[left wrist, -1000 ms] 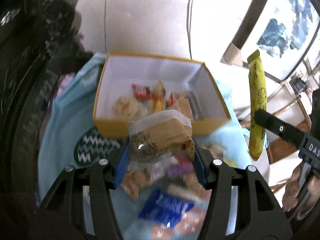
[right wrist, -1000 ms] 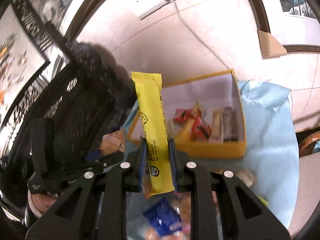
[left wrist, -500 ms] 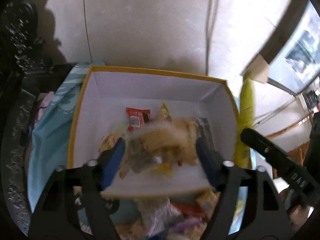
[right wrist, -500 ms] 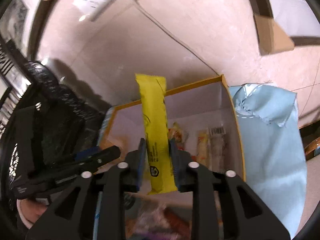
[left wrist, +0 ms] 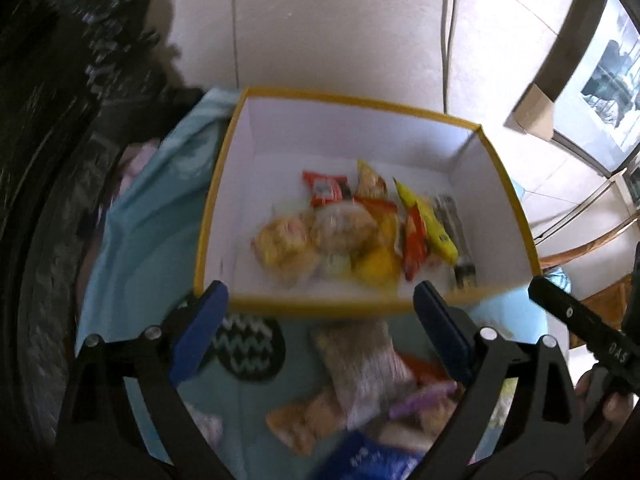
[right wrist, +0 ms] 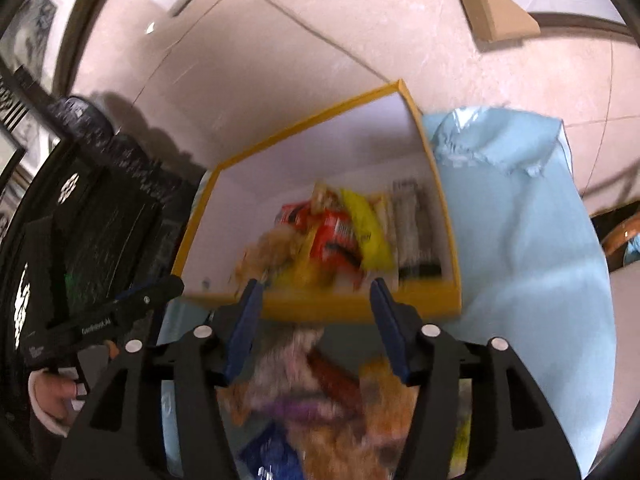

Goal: Organize snacks
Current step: 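Move both open grippers back over the snack pile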

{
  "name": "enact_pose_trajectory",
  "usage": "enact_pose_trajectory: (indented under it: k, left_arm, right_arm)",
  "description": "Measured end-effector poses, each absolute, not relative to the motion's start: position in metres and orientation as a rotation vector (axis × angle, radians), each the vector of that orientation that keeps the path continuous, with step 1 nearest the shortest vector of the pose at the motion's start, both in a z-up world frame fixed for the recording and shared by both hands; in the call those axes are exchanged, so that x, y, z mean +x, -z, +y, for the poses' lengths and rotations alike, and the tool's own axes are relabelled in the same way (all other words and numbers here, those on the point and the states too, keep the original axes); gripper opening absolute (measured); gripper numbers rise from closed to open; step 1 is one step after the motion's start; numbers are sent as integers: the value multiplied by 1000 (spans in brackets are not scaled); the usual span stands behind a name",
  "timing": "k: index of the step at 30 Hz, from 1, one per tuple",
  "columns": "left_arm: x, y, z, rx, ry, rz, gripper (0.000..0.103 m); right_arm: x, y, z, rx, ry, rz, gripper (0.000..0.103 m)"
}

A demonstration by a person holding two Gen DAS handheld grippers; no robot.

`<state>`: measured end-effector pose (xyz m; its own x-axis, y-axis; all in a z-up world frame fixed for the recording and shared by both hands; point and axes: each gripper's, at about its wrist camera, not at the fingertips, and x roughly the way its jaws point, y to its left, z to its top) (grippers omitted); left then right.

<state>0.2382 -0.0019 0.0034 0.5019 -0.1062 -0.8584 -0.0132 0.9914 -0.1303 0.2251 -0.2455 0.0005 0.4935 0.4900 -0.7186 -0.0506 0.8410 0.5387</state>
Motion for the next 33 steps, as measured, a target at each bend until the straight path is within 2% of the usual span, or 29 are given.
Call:
enact_pose_trajectory:
  k: [9, 16, 33]
  left_arm:
    - [163, 30, -1, -142, 51, 1156, 95]
    - [123, 50, 1, -135, 37, 1231, 95]
    - [98, 54, 4, -132, 38, 1258, 95]
  right_arm:
    - [150, 9, -237, 390, -361, 1109, 61]
    - [102, 22, -208, 206, -378, 1167, 61]
    - [82, 29, -197, 175, -389, 1223, 61]
